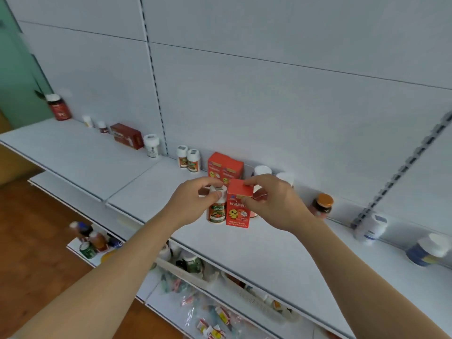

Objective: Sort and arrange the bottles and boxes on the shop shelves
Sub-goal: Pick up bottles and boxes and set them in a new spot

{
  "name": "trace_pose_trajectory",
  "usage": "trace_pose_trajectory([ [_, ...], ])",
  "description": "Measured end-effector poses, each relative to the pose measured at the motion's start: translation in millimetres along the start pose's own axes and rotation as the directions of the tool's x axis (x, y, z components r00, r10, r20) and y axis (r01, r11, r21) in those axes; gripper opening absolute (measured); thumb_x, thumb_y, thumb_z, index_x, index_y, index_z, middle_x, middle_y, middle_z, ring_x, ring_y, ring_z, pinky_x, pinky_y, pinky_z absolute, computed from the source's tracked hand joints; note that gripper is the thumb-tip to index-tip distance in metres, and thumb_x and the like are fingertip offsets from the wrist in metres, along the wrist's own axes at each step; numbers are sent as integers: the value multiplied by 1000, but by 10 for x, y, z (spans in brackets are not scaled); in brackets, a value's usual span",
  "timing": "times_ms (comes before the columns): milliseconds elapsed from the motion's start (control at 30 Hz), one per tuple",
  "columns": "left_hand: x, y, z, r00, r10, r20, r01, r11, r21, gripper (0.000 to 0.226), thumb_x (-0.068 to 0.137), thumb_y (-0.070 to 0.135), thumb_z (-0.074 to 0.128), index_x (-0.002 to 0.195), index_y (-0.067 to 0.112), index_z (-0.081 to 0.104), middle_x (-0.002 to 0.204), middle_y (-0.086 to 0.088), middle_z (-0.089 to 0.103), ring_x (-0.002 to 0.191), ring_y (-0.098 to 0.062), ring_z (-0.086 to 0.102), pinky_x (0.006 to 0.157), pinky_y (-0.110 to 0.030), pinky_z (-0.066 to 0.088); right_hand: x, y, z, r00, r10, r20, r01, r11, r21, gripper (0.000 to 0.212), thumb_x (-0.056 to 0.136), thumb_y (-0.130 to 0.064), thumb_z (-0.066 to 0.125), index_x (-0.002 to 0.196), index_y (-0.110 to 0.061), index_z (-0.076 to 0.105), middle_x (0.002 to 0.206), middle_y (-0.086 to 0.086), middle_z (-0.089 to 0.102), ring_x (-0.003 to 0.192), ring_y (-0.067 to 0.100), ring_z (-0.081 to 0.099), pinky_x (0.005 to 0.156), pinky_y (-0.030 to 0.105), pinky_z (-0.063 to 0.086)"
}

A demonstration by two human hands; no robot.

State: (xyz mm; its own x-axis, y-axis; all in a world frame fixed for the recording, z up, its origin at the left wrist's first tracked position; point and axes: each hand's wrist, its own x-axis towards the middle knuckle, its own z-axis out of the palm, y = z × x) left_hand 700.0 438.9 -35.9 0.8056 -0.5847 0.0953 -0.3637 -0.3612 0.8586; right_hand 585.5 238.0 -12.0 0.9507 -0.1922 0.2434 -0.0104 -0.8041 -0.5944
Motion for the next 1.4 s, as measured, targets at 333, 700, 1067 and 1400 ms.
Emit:
trace_pose_trajectory([
  [333,517,-760,-780,999,6,53,-7,1000,24,21,91,27,67,110,36,66,115,16,64,100,7,59,73,-5,40,857,-205,878,997,52,-51,-56,995,-86,43,87,-28,70,129,-22,59,120,0,58,95,15,63,90,32,52],
  [700,953,-1305,-1280,964,145,223,-159,986,43,23,91,24,66,112,32,66,114,17,64,105,0,56,81,-5,35,978,-282,1721,952,220,-212,-279,910,-308,51,88,-19,67,135,-15,51,143,12,40,105,34,61,82,45,55],
  [1067,1215,-1427,-1275,945,194,264,-217,974,61,24,91,22,66,113,31,66,111,17,64,105,-5,58,89,-23,47,1110,-238,1902,938,106,-328,-252,861,-441,50,75,-5,74,122,-7,57,126,16,49,81,35,62,47,42,53],
  [1400,1436,-1458,-1263,948,190,254,-220,971,94,25,91,22,66,113,32,66,113,14,65,104,-9,58,92,-37,51,1244,-142,1909,925,67,-374,-267,814,-515,42,77,-2,73,117,-3,59,120,16,54,83,35,59,44,41,51],
])
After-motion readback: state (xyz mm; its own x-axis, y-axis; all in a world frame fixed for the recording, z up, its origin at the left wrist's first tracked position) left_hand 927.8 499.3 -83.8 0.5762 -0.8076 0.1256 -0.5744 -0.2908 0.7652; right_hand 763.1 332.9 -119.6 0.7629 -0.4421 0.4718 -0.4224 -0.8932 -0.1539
